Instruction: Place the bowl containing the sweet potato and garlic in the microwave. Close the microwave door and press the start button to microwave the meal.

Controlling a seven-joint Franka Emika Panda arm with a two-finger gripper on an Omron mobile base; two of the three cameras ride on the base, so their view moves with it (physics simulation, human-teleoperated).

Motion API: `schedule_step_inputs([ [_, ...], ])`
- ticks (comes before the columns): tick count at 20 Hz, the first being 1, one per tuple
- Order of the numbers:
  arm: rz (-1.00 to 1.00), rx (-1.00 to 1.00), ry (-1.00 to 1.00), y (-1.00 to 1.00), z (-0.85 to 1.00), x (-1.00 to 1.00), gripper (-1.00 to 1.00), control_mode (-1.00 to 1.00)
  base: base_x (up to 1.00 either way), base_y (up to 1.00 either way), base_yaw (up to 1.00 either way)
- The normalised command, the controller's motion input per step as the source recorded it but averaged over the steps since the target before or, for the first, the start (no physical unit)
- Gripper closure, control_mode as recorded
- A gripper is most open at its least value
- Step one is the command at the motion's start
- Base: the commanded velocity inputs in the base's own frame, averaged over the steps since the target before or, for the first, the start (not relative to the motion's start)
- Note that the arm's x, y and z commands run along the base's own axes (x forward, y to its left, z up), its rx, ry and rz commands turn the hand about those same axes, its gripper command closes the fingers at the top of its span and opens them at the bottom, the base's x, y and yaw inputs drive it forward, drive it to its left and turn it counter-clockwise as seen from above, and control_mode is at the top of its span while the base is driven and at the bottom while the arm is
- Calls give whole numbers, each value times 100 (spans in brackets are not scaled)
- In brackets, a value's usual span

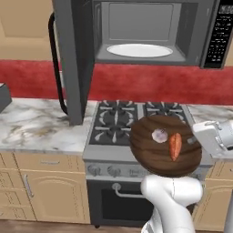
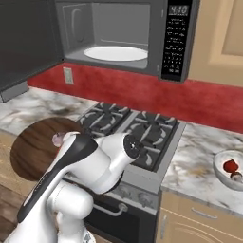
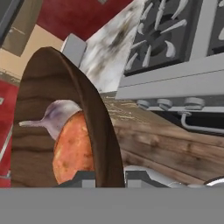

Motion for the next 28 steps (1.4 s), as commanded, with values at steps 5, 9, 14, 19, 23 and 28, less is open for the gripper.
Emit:
schedule_step_inputs([
  [5, 0, 0, 0, 0, 0, 0, 100, 100, 14, 58, -9],
  [9, 0, 0, 0, 0, 0, 0, 100, 100, 44, 13, -13],
  [14, 0, 0, 0, 0, 0, 0, 100, 100, 50, 0, -12],
  [19, 0, 0, 0, 0, 0, 0, 100, 100, 38, 0, -12],
  [23, 0, 0, 0, 0, 0, 0, 100, 100, 0, 0, -1],
  [28, 0, 0, 0, 0, 0, 0, 100, 100, -7, 0, 0],
])
